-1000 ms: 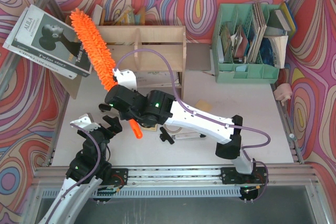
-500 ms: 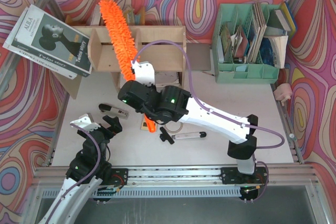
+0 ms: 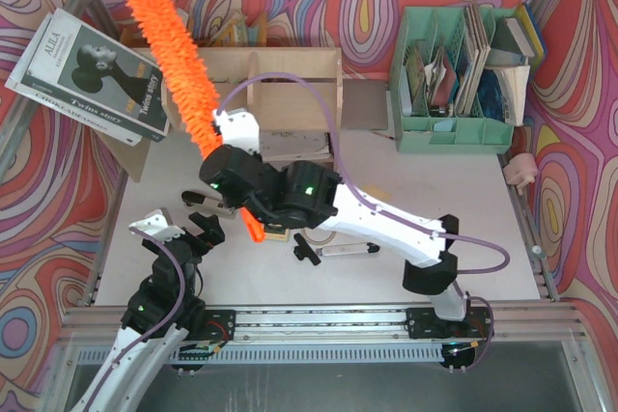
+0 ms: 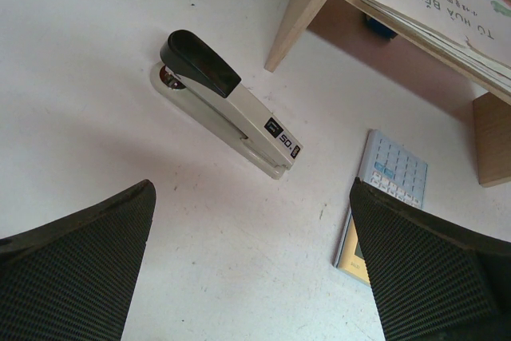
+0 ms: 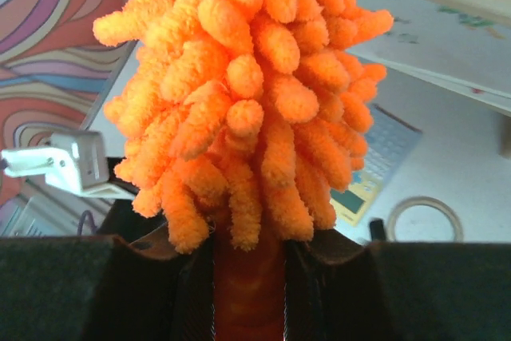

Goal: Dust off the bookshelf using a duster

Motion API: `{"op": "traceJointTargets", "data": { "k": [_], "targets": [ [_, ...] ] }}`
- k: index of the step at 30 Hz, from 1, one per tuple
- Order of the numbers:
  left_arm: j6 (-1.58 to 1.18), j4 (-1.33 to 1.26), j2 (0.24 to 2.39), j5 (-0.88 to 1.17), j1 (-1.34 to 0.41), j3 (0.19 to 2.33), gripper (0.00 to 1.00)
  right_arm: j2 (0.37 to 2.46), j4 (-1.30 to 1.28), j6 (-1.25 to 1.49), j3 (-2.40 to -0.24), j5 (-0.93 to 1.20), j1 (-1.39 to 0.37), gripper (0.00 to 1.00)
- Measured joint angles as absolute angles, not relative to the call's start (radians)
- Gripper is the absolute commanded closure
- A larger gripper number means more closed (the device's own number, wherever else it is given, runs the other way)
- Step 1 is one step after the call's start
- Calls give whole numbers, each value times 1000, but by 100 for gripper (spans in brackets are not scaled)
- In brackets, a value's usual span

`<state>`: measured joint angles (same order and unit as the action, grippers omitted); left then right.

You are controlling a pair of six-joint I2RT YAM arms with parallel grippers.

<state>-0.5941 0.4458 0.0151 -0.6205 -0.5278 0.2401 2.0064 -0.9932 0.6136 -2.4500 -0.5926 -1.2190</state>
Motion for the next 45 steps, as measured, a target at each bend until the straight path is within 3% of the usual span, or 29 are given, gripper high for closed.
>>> {"op": "traceJointTargets", "data": {
  "k": [15, 25, 45],
  "targets": [
    [-594, 446, 15, -620, -528, 240, 2, 2104, -920, 600, -2381, -485, -1218, 100],
    [-594, 446, 15, -620, -528, 240, 2, 1987, -919, 626, -2206, -535, -1171, 100],
    [-594, 446, 15, -617, -527, 240, 2, 1740, -978, 655, -2126, -666, -1153, 100]
  ]
}}
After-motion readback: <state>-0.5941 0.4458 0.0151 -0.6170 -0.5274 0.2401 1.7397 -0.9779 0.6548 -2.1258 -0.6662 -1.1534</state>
